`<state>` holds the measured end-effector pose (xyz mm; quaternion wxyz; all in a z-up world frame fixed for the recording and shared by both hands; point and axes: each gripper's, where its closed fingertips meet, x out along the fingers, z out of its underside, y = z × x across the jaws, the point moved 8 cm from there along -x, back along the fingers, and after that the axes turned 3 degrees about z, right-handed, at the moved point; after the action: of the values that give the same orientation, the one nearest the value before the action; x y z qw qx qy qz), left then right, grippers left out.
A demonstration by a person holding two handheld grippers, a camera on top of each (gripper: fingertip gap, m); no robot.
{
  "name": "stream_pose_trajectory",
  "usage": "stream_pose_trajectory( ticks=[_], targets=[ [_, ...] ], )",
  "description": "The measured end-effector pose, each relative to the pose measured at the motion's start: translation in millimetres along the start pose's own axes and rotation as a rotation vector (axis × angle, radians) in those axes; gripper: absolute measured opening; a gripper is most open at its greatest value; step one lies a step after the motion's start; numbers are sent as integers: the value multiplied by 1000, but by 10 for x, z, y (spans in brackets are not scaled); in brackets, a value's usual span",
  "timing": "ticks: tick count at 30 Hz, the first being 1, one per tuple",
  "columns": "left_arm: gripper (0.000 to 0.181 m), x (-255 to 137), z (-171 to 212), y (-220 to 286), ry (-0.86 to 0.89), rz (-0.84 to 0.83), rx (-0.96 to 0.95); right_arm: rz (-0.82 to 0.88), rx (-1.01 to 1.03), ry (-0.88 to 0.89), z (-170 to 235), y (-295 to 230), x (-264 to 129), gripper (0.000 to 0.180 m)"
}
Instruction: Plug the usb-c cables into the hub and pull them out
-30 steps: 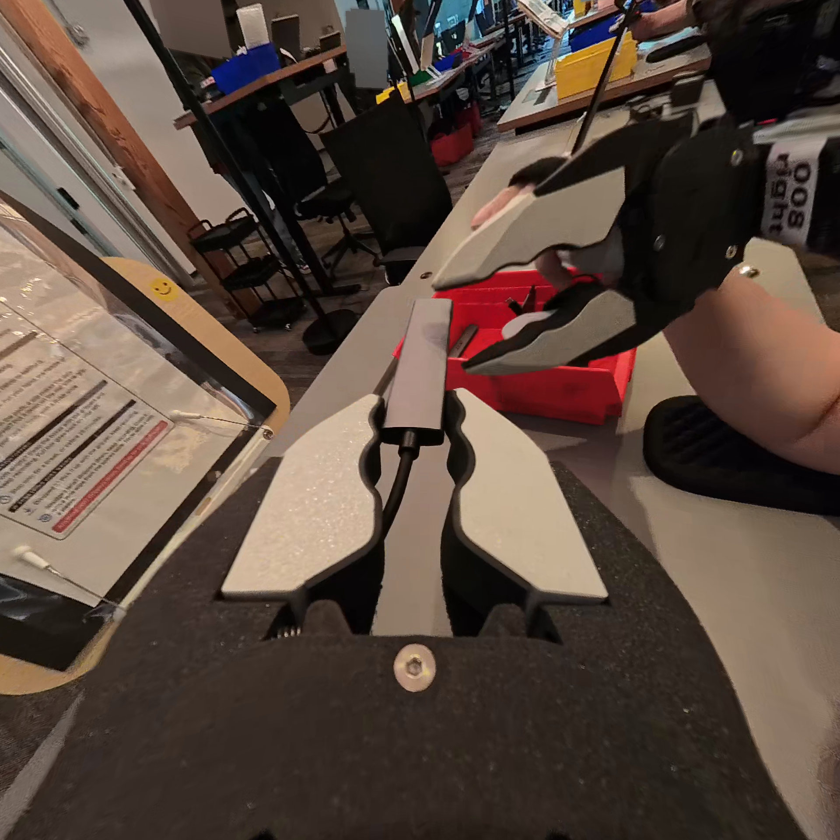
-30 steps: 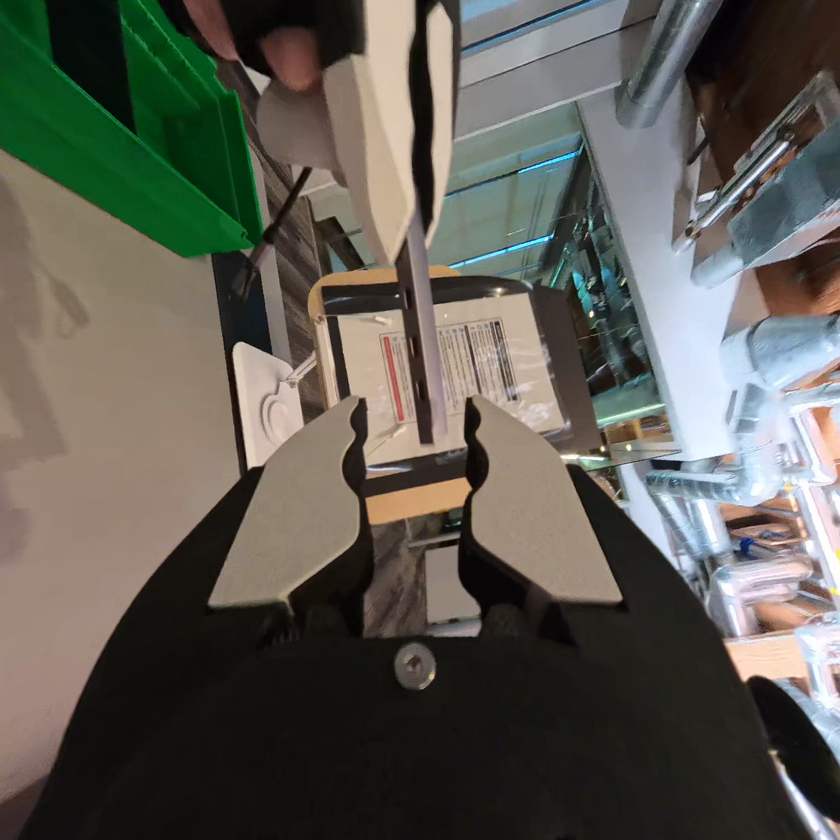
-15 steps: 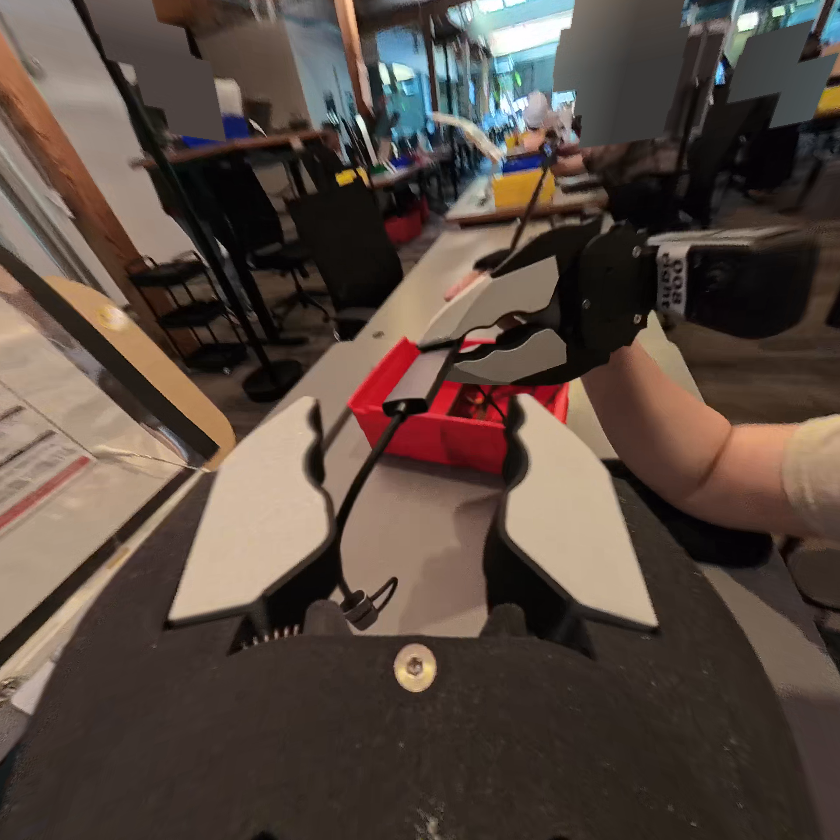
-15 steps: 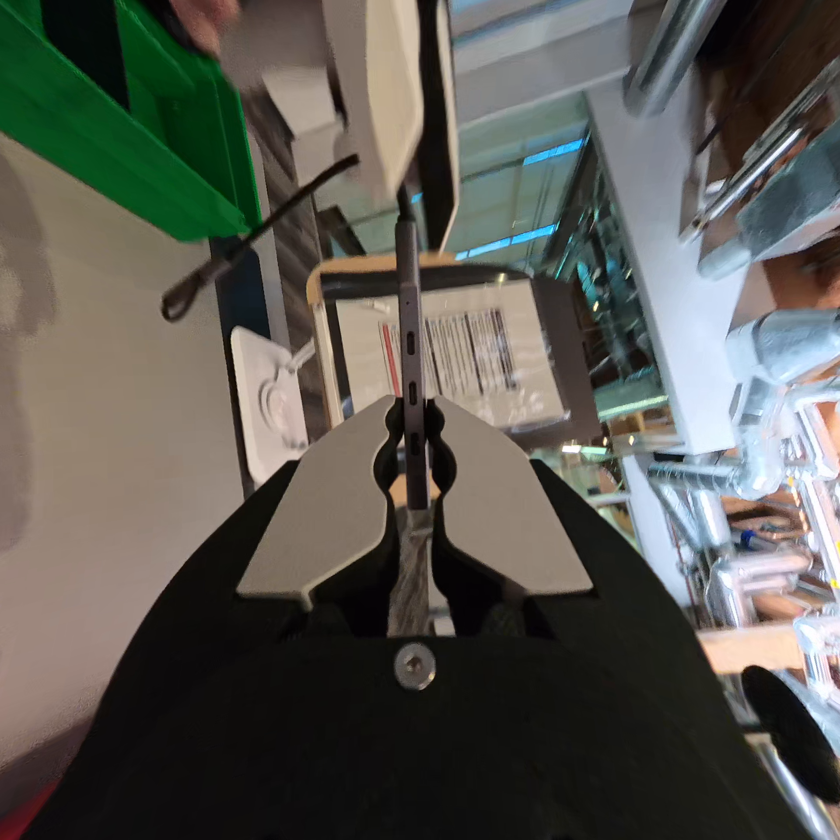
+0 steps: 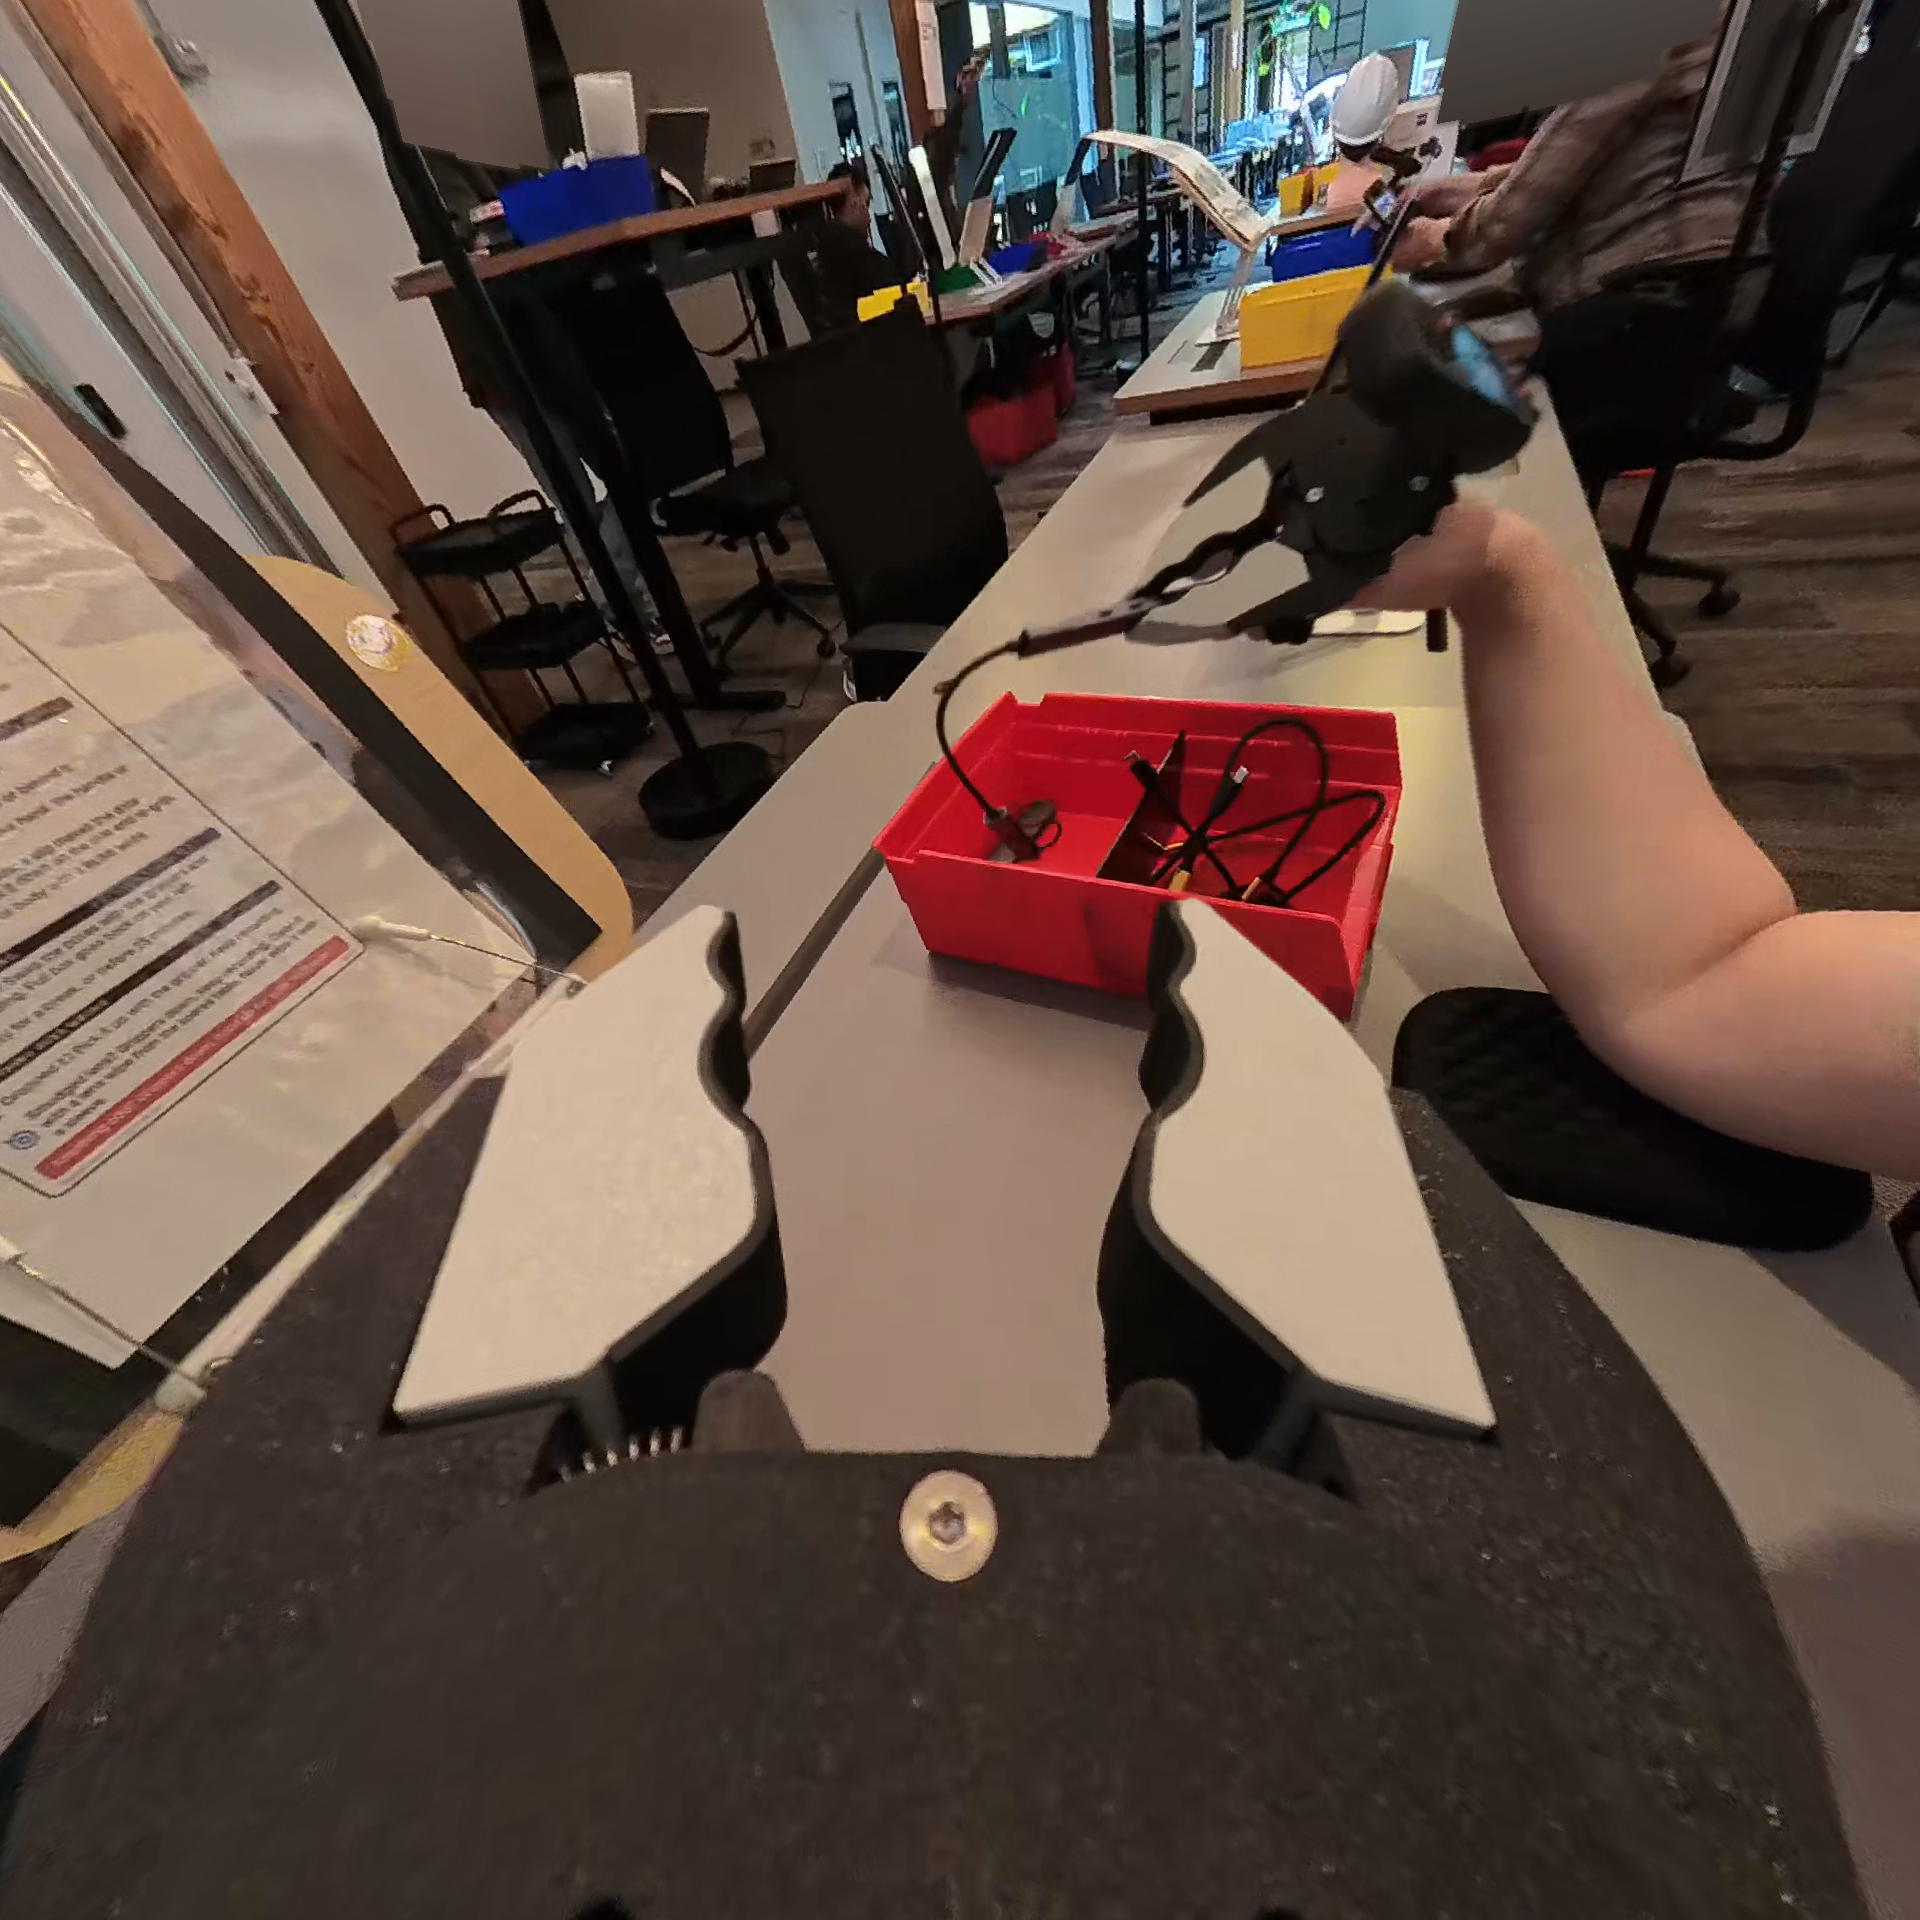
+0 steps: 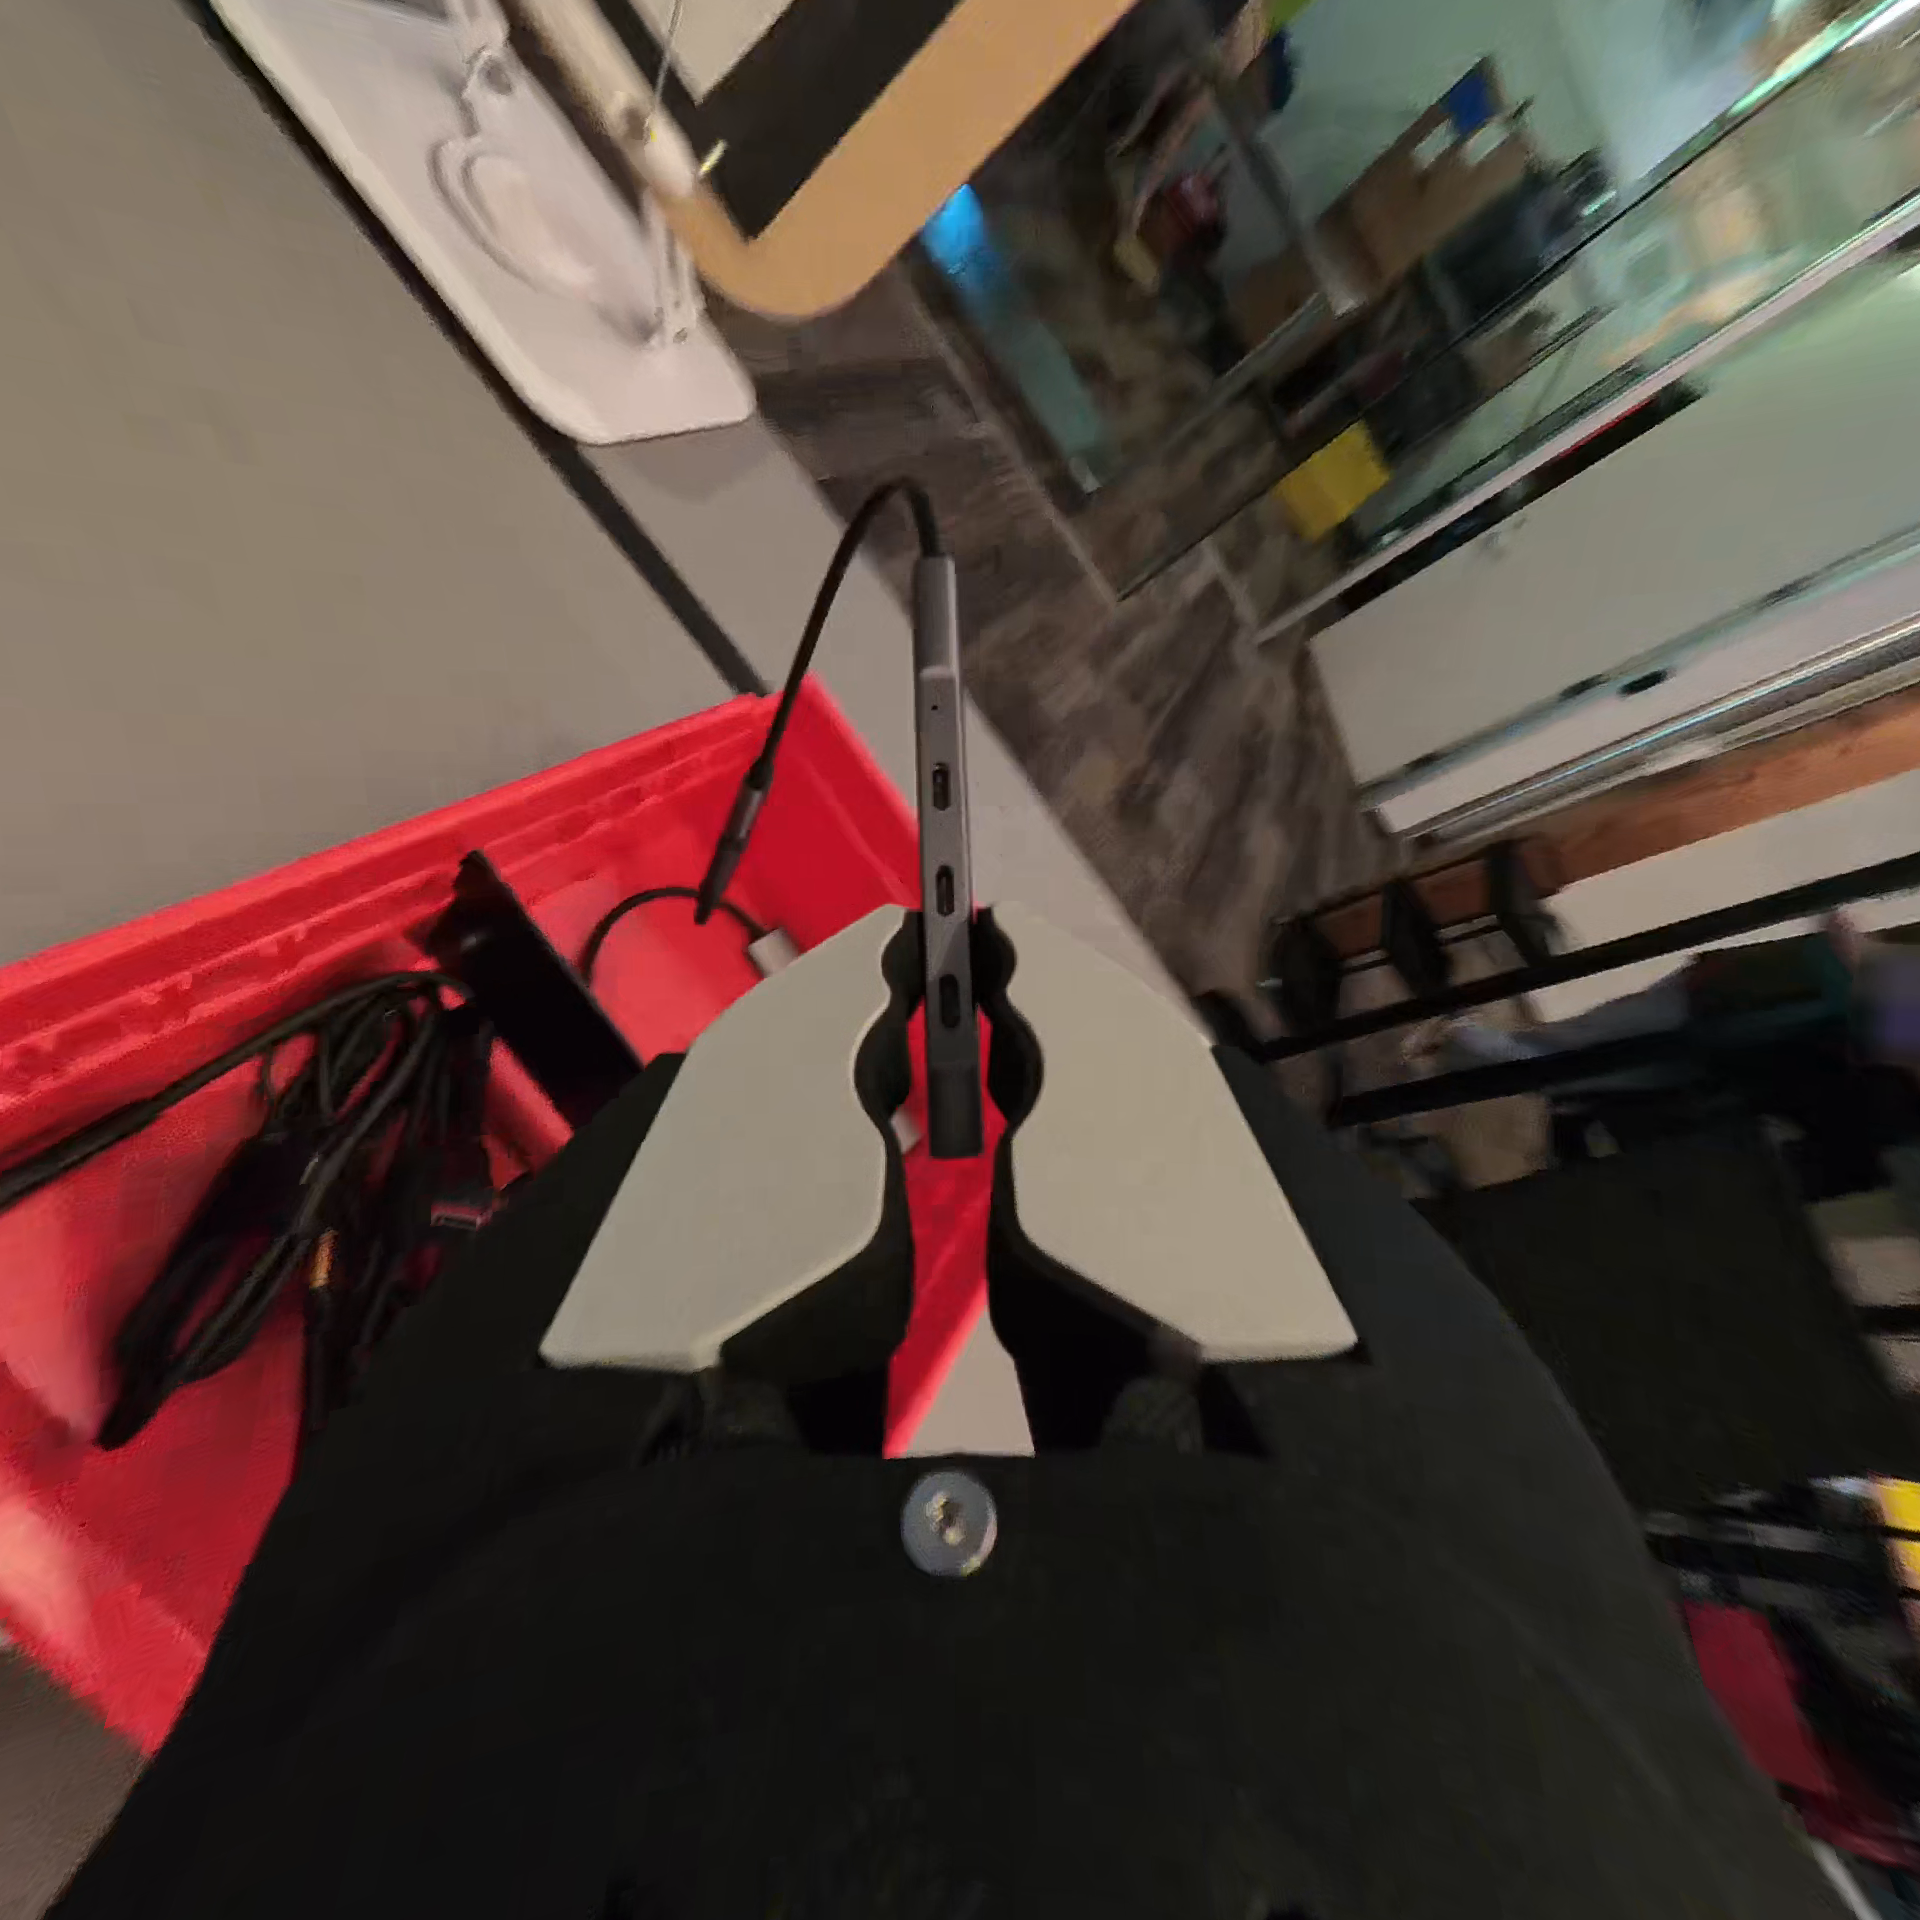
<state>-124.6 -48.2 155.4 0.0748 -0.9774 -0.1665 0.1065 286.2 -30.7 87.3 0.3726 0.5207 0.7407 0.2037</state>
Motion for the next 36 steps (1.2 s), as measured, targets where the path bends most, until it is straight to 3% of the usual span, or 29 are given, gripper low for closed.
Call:
stream_pose_trajectory(
  ticks=[4, 9, 13, 15, 19, 23, 25, 28, 36],
  targets=[
    [73, 89, 50, 20, -53, 21, -1, -172, 86, -221, 429, -142, 533, 10],
    [71, 108, 84, -20, -75, 13, -25, -134, 223, -380, 734, -155, 944, 12],
    [71, 53, 113, -89, -104, -20, -44, -43, 295, -383, 751, -24, 817, 31],
    [70, -1, 121, -145, -113, -68, -42, 27, 312, -336, 705, 87, 666, 33],
    [66, -105, 179, -382, -185, -349, 66, 175, 378, -251, 566, 306, 310, 37],
    [64, -206, 378, -743, -430, -814, 247, 192, 487, -511, 802, 300, 72, 50],
    [64, -226, 460, -855, -509, -931, 281, 125, 563, -712, 1042, 184, -4, 51],
    [66, -231, 522, -928, -539, -964, 253, -50, 759, -850, 1293, 7, -52, 49],
    [66, -254, 529, -944, -532, -971, 223, -154, 978, -871, 1595, -104, -5, 43]
  ],
)
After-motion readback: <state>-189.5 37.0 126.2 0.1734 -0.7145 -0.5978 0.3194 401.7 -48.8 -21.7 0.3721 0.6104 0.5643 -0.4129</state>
